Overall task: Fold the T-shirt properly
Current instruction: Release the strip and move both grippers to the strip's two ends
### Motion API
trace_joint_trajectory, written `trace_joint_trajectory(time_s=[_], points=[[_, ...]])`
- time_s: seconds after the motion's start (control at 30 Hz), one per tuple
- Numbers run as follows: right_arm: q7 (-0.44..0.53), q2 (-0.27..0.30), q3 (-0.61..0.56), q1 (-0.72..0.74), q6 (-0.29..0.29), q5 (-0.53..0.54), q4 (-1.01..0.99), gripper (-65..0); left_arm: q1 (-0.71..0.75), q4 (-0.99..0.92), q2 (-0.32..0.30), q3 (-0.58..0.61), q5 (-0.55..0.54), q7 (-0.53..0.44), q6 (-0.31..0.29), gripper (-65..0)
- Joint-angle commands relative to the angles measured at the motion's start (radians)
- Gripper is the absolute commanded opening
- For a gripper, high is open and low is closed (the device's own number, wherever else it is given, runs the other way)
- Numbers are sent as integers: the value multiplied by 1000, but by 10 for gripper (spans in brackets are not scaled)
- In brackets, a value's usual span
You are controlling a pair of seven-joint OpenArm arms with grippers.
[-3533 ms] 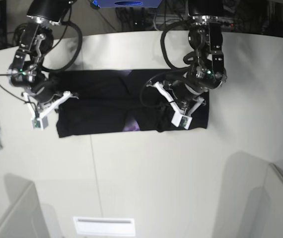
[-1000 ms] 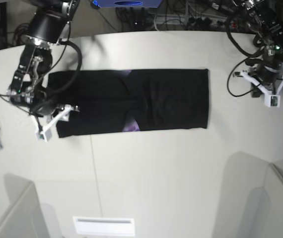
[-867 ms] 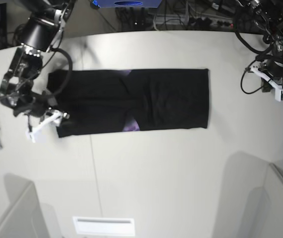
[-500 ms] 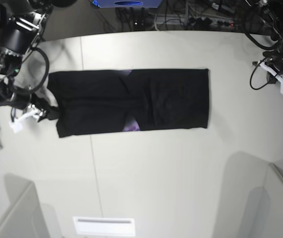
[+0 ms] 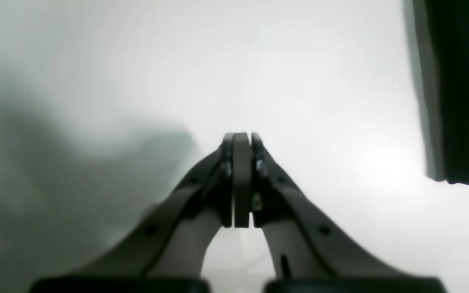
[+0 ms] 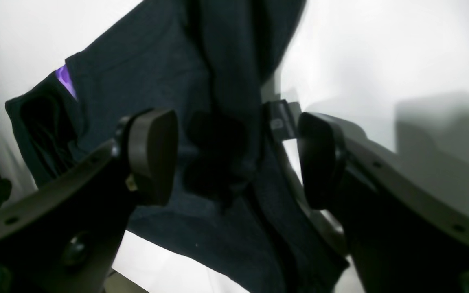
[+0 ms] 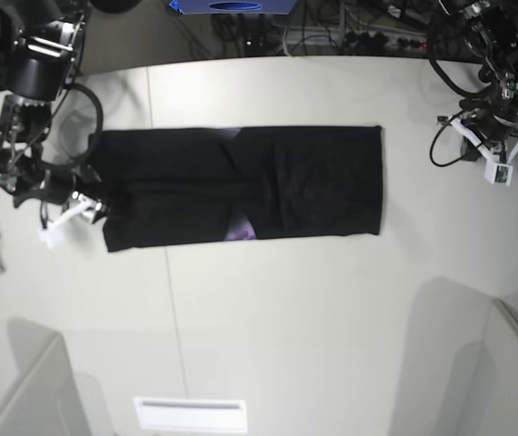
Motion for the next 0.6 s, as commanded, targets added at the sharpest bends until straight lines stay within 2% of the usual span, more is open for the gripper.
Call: trace_joint_trajectory(time_s=[0.0,0.2,0.47,0.57], points=[[-22,-4,0,2,-2,-15,16,-210,-1,-2,-14,-5,-5,-13,0,-650],[-79,-57,-14,-38,-2,-16,153,-212,6,-74,-14,30,-5,-102,0,-650],[-70,-61,-34,-35,-4,-21,113,-218,2,-103,15,60,-5,-110,0,-650],[-40,-57,-41,-33,-4,-18,80,-221,-1,-105,12,116,-5,-111,2,-650]])
